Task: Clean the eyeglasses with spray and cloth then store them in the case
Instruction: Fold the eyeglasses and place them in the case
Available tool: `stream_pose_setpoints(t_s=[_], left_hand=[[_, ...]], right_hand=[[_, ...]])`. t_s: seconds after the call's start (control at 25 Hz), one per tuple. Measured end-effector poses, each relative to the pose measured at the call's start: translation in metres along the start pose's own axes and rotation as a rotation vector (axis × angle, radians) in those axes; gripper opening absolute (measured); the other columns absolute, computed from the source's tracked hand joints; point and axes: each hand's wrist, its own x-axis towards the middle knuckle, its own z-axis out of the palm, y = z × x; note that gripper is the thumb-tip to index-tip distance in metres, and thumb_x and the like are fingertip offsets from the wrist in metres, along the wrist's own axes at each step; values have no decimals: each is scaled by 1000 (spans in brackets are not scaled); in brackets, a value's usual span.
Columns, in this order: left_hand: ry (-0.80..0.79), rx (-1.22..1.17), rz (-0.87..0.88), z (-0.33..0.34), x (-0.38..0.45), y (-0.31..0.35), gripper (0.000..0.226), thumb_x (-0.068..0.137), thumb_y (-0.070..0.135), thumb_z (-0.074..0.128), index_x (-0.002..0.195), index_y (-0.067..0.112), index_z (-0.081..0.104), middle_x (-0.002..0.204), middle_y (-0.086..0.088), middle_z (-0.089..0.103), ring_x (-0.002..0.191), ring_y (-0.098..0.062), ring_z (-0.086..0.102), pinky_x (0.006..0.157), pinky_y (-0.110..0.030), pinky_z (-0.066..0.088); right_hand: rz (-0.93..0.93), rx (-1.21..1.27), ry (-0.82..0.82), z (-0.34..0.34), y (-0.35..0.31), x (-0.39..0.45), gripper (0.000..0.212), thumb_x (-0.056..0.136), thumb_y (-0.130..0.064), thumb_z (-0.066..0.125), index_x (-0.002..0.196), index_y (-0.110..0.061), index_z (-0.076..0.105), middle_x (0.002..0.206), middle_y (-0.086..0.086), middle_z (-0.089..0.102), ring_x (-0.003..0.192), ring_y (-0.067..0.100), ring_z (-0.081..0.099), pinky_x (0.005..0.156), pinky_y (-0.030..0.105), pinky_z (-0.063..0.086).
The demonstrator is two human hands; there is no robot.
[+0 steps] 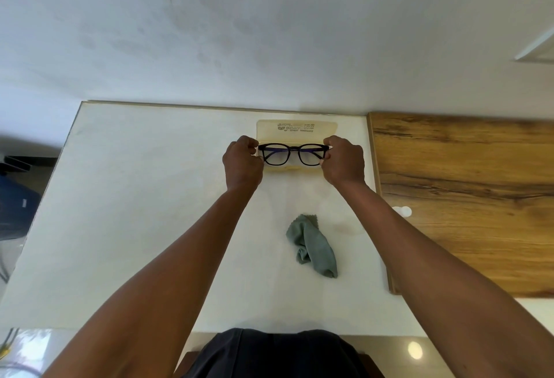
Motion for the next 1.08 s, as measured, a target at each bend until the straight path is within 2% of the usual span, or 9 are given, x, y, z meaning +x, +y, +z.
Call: stream_pose_setpoints(t_s=[0.16,0.28,0.36,0.44,0.56,0.68,0.88,1.08], left_hand=[[-13,-14,-12,-3,-1,0,29,80,-5,57,106,6,60,106,-16,62,97,-25,60,80,-32,48],[-15,-14,-18,-4,-1,-1,27,82,-2,57,107,7,62,104,-14,65,96,-26,61,83,-31,48],[-24,-46,-39,-4,-2,-1,27,83,0,57,109,9,63,103,-13,66,97,-26,61,86,-31,48],[-26,-82,-68,-3,-2,0,27,85,1,56,109,9,63,102,-11,66,97,-26,60,87,-30,49],[-25,-94,-90,-4,-4,0,28,85,0,55,109,9,65,103,-10,68,98,-26,60,88,-31,50],[-14,-93,-96,-4,-5,0,26,87,1,55,109,7,66,105,-12,69,99,-26,61,90,-30,50],[-10,-77,-111,-8,-10,1,23,89,3,53,105,7,69,102,-14,69,83,-20,56,76,-25,46],[6,-107,-125,-11,-14,3,24,90,6,50,104,8,69,99,-13,69,80,-19,53,74,-25,44]], right_hand=[[-88,-59,18,4,0,-5,36,82,12,48,116,2,57,109,23,60,99,37,56,83,35,47],[-49,-38,2,5,1,-4,47,82,10,49,127,-3,50,120,22,43,104,36,50,87,32,42],[-14,-3,-33,5,1,-3,50,83,8,48,131,-7,47,123,22,39,109,37,46,94,34,40],[23,48,-49,4,0,-4,52,83,7,45,133,-9,44,125,22,39,112,36,45,97,33,38],[61,108,-35,4,0,-8,53,84,7,45,134,-10,43,124,22,43,113,33,45,92,28,37],[85,127,-11,4,0,-9,49,86,5,46,132,-8,46,125,23,45,115,33,46,93,29,38],[103,143,-17,3,-3,-10,44,87,3,45,130,-6,49,128,22,44,116,34,47,95,32,39],[124,192,20,4,-5,-13,41,88,2,43,127,-5,51,125,23,48,113,35,50,91,31,41]])
